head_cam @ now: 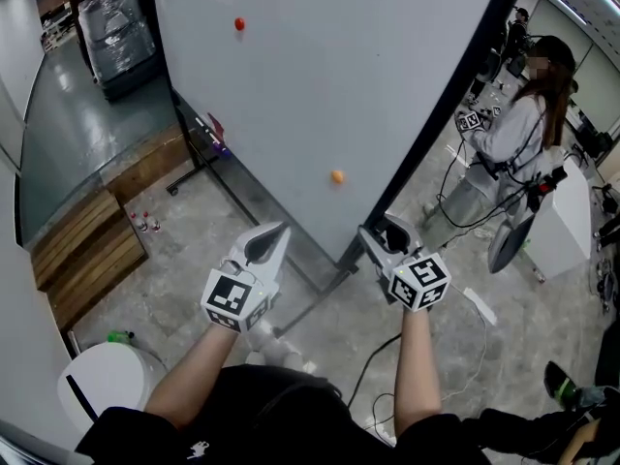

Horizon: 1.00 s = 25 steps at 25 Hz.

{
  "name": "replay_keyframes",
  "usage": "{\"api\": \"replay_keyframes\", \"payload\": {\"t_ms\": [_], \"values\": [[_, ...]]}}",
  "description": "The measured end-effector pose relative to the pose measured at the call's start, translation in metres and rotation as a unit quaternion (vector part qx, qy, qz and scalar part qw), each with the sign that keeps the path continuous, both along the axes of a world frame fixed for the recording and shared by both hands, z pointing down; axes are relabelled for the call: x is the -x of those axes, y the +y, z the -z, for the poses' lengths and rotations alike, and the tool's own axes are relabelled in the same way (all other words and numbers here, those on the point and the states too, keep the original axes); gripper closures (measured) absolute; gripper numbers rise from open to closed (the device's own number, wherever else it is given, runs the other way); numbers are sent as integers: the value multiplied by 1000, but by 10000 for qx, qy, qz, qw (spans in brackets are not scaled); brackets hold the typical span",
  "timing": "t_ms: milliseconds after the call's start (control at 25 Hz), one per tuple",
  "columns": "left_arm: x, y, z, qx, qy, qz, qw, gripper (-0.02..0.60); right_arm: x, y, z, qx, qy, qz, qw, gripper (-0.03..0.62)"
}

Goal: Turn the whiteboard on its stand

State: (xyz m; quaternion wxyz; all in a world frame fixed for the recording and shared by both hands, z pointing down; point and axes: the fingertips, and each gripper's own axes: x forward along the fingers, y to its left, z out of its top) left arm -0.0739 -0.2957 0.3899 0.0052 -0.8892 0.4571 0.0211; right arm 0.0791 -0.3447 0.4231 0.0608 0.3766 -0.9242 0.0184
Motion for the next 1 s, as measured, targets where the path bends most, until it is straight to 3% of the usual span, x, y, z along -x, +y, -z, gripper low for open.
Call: {"api": "replay_keyframes", "payload": {"t_ms": [480,1000], "values": [[2,-1,-1,-36,63,-162,9998,577,-14,8,-1,-203,-50,-644,9977,354],[39,6,2,-81,141,-164,9997,577,-19,50,32,-473,-348,-1510,9868,336]]}}
